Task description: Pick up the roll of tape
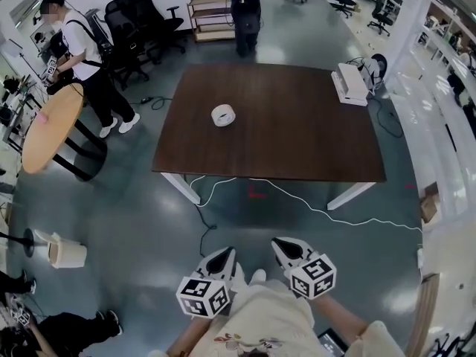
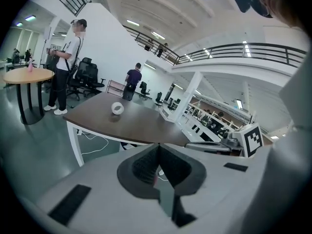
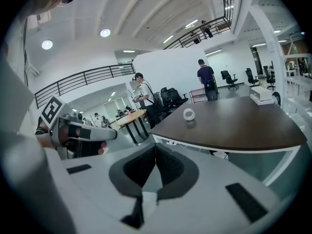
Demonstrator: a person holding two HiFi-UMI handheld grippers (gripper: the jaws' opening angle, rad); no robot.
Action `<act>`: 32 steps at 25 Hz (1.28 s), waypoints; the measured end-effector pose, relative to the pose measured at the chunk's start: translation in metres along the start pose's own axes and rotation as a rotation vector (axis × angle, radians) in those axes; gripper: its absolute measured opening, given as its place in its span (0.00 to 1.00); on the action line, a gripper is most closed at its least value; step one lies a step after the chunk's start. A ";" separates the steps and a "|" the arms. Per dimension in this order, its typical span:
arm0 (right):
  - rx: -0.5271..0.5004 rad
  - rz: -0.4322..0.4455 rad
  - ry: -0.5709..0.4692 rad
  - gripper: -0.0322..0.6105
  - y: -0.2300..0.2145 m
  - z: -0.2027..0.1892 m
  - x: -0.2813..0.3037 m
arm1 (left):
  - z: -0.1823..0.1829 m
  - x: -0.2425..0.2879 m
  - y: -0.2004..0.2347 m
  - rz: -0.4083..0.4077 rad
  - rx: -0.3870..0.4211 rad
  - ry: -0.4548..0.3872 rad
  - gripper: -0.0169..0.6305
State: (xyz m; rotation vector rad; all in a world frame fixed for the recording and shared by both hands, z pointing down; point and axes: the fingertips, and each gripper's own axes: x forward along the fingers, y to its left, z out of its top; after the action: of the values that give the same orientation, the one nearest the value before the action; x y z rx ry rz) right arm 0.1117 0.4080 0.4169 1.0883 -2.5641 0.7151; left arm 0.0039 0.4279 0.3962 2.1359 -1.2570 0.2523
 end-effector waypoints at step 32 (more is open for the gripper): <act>0.031 -0.034 0.166 0.06 -0.061 0.134 0.323 | 0.202 0.125 0.285 -0.054 -0.043 0.035 0.04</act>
State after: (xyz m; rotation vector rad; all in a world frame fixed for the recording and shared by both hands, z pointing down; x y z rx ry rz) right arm -0.0711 0.1071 0.4600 1.0331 -2.3974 0.8038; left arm -0.1999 0.1187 0.4190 2.1166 -1.1724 0.2365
